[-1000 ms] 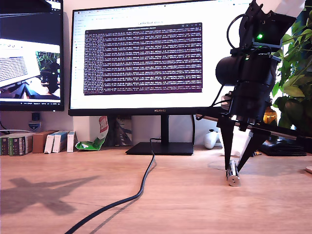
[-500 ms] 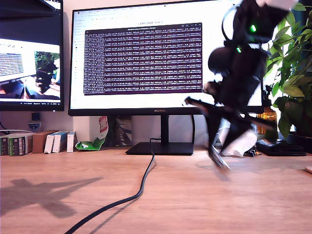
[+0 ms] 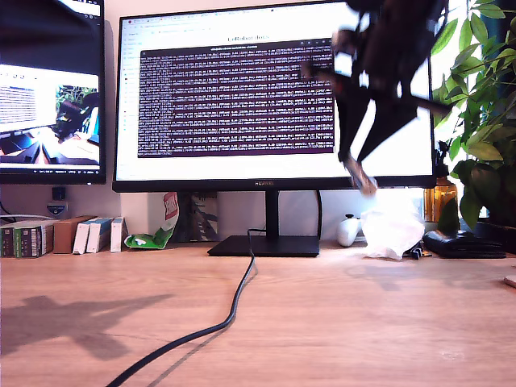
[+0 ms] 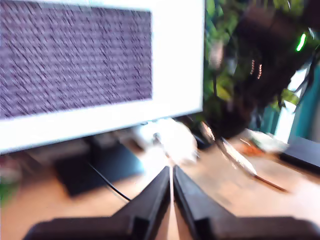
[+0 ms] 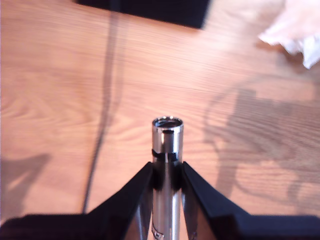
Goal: Pick the metallic laser pointer with your right arm, pass it to your left arm, then place it down to the left side of the table
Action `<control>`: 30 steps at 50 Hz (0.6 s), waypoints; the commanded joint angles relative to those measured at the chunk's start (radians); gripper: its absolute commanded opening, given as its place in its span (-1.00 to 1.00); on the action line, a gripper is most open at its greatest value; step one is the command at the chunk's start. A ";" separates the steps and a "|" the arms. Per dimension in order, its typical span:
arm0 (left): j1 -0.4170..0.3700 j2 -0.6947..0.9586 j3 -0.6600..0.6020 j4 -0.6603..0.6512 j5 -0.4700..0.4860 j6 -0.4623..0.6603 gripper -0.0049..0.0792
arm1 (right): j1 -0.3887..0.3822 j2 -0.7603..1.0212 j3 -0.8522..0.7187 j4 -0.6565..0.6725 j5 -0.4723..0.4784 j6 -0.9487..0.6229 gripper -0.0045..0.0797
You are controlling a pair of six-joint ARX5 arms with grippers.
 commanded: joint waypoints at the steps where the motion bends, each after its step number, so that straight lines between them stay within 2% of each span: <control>1: -0.003 0.015 0.002 0.016 0.029 -0.020 -0.91 | 0.031 -0.050 0.010 -0.011 0.016 -0.015 -0.92; 9: -0.003 0.047 0.002 0.039 0.113 -0.101 -0.89 | 0.074 -0.136 0.010 -0.029 0.026 -0.016 -0.92; 16: -0.003 0.065 0.003 0.086 0.175 -0.175 -0.73 | 0.119 -0.198 0.010 -0.036 0.027 -0.013 -0.92; 23: -0.003 0.093 0.004 0.154 0.313 -0.230 -0.72 | 0.167 -0.241 0.010 -0.051 0.050 -0.008 -0.92; 30: -0.003 0.148 0.017 0.225 0.426 -0.309 -0.54 | 0.228 -0.272 0.010 -0.058 0.057 -0.008 -0.92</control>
